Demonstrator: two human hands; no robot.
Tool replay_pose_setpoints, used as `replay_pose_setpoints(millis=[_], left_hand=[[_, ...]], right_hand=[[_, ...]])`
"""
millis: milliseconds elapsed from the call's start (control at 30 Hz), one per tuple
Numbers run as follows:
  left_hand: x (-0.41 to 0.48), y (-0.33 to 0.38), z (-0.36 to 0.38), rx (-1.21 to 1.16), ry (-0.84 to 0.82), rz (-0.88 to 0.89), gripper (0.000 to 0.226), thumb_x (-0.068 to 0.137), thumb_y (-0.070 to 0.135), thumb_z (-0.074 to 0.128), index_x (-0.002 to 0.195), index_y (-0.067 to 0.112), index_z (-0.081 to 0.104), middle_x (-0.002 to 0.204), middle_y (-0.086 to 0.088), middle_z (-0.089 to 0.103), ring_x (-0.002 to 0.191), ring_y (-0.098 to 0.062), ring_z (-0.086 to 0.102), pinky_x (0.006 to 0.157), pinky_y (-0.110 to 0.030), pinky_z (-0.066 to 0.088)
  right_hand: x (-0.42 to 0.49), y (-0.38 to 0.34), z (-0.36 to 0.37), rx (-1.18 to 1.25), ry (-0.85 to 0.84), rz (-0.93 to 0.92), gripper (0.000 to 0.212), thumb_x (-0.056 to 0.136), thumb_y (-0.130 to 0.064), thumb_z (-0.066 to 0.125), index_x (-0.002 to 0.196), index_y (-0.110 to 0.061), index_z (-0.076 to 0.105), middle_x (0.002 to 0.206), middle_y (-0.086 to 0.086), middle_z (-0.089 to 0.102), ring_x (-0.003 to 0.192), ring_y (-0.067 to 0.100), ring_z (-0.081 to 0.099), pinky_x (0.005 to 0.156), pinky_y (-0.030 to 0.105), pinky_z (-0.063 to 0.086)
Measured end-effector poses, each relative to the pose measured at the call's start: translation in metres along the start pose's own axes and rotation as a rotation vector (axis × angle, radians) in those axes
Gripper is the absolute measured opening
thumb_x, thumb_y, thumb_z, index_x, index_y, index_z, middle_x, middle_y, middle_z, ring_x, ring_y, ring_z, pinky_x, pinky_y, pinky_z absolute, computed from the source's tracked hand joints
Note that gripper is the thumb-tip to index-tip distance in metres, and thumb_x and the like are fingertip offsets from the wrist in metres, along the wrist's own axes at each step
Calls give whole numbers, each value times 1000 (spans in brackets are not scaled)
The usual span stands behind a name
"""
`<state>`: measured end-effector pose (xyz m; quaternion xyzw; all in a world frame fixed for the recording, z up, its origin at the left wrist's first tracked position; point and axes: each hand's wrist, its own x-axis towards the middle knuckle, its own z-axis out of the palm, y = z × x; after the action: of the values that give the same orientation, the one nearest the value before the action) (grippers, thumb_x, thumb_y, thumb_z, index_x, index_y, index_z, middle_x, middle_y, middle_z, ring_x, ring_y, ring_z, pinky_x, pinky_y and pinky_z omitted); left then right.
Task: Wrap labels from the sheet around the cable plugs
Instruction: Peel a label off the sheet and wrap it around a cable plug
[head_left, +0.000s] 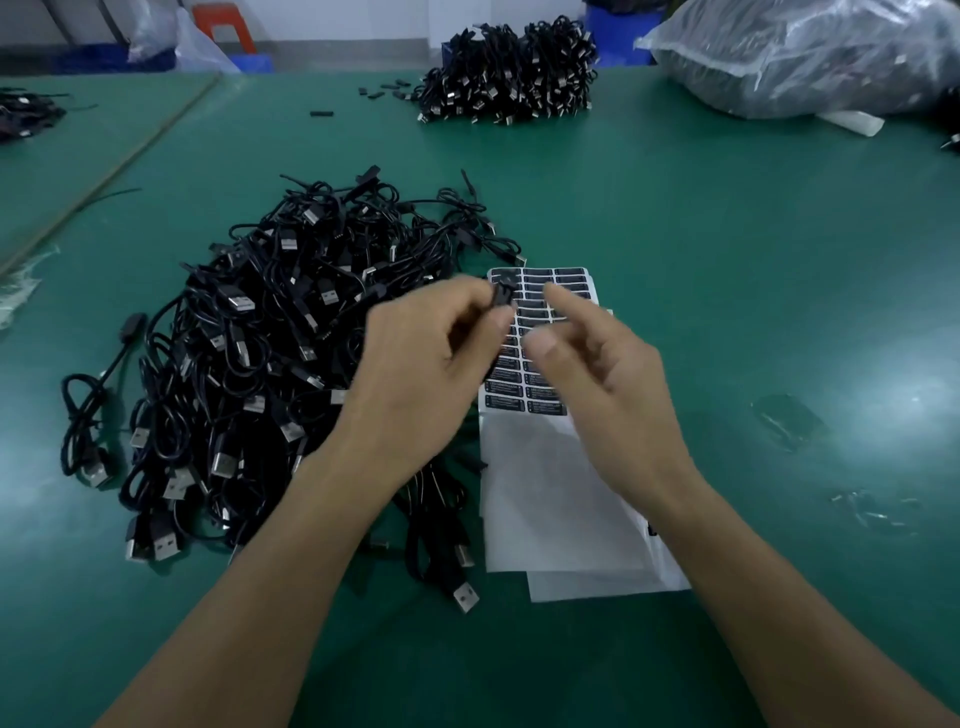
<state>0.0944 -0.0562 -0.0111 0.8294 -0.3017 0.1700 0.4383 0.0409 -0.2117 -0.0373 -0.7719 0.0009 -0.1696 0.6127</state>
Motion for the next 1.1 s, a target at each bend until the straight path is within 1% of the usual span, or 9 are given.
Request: replay_pose_setpoints(millis=[100, 233, 467, 667, 833, 900, 967, 1033, 1100], left_hand=[[11, 12, -18, -79, 159, -42, 21, 101, 24, 60, 83, 15, 66, 69, 2, 63, 64, -16, 59, 54, -19, 47], [27, 24, -37, -247, 280, -95, 23, 100, 25, 60, 79, 16, 62, 67, 4, 67, 56, -8, 62, 52, -21, 50], [24, 9, -46, -201, 344, -169, 37, 101, 36, 57, 79, 5, 59, 57, 5, 62, 47, -5, 61, 49, -20, 48], [9, -10, -58, -126, 413, -272, 41, 106, 35, 47, 79, 5, 55, 52, 0, 56, 43, -7, 56, 49, -21, 44], [10, 1, -53, -297, 345, -352, 35, 105, 33, 52, 74, 18, 59, 50, 6, 58, 42, -8, 57, 43, -18, 43], [13, 9, -49, -343, 317, -345, 32, 104, 32, 54, 76, 17, 61, 50, 5, 58, 43, -10, 58, 42, -19, 44], [18, 15, -45, -388, 317, -352, 30, 103, 31, 57, 78, 16, 63, 50, 5, 59, 43, -11, 58, 42, -19, 44], [23, 18, -43, -445, 327, -386, 26, 101, 30, 60, 81, 14, 60, 52, 4, 62, 44, -11, 60, 42, -20, 45], [29, 18, -42, -547, 336, -465, 23, 100, 30, 62, 86, 14, 54, 58, 2, 68, 46, -11, 63, 41, -20, 46]], right_hand=[[-4, -1, 9, -271, -222, -34, 68, 80, -49, 74, 142, -33, 52, 114, -20, 64, 103, -6, 57, 81, 12, 44], [-2, -15, 24, -427, -218, -227, 51, 83, -52, 70, 128, -30, 64, 127, -13, 58, 123, 8, 49, 104, 32, 41], [9, -30, 29, -872, -163, -235, 39, 87, -61, 62, 120, -40, 63, 117, -15, 62, 116, 12, 48, 88, 31, 22], [1, -12, 16, -784, -373, -24, 73, 85, -57, 69, 148, -39, 37, 127, -12, 61, 123, 14, 49, 106, 36, 38], [-3, -18, 22, -521, -412, -110, 84, 72, -70, 72, 145, -49, 36, 134, -25, 48, 128, -2, 39, 111, 32, 34], [-1, -27, 30, -295, -435, -85, 75, 73, -64, 76, 138, -47, 43, 131, -26, 56, 122, -4, 50, 102, 24, 42], [1, -33, 37, -118, -384, -92, 41, 79, -41, 81, 116, -37, 63, 99, -18, 69, 90, 0, 63, 80, 20, 49], [4, -39, 38, -27, -269, -110, 16, 84, -21, 80, 90, -31, 69, 72, -10, 65, 64, 8, 57, 62, 24, 46], [8, -40, 31, 33, -167, -80, 17, 86, -12, 77, 86, -28, 71, 67, -2, 64, 59, 16, 55, 55, 29, 45]])
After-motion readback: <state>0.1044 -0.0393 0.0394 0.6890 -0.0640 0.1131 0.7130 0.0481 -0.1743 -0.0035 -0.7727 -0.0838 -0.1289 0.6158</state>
